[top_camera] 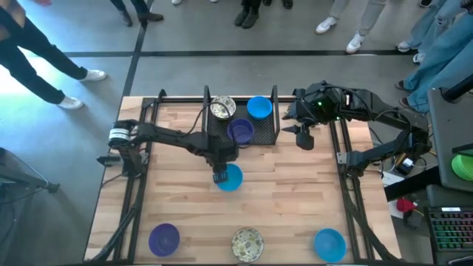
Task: Pick & Place Mini bowls
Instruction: Stack the top blue bowl on top of the blue bowl on the shelf
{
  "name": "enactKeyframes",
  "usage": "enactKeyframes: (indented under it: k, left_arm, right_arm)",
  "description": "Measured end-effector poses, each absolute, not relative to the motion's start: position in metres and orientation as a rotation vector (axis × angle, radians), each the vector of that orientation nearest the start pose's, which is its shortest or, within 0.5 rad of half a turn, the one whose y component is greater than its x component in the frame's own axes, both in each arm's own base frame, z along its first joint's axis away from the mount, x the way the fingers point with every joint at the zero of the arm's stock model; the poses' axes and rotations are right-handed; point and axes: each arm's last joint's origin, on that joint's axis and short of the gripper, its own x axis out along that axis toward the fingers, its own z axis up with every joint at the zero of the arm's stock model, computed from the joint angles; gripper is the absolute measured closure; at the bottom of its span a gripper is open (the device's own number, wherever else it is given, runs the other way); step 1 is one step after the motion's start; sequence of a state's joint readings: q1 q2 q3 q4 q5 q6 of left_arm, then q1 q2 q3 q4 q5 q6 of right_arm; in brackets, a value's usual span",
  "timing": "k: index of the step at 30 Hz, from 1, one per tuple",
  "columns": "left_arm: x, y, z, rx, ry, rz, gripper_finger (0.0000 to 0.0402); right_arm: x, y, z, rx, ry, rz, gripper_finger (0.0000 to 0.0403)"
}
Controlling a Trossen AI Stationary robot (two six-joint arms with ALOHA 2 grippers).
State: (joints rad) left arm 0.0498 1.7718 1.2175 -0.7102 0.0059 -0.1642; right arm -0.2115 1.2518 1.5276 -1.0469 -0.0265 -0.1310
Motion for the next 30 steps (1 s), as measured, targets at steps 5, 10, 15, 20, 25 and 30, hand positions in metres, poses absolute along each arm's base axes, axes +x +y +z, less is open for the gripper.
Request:
enactKeyframes:
  k: [5,10,15,20,25,30]
  left_arm:
    - [0.343,0.017,0.182,-0.187,1.274,0.142,0.031]
    - [0.343,0.016,0.182,-0.202,1.272,0.145,0.0335]
    - [0.343,0.016,0.182,-0.214,1.272,0.137,0.0393]
    - [0.345,0.016,0.185,-0.242,1.263,0.108,0.0399]
    - [0.352,0.019,0.2,-0.271,1.217,0.071,0.0401]
    - [0.358,0.028,0.227,-0.309,1.177,0.035,0.0401]
  right_arm:
    - [0.221,-0.047,0.411,-0.032,0.774,-0.126,0.0225]
    - [0.221,-0.047,0.411,-0.032,0.773,-0.126,0.0225]
    - [0.221,-0.047,0.411,-0.033,0.773,-0.126,0.0225]
    - [0.221,-0.047,0.412,-0.033,0.773,-0.126,0.0225]
    - [0.221,-0.047,0.412,-0.033,0.773,-0.126,0.0225]
    - [0.221,-0.047,0.412,-0.033,0.772,-0.126,0.0225]
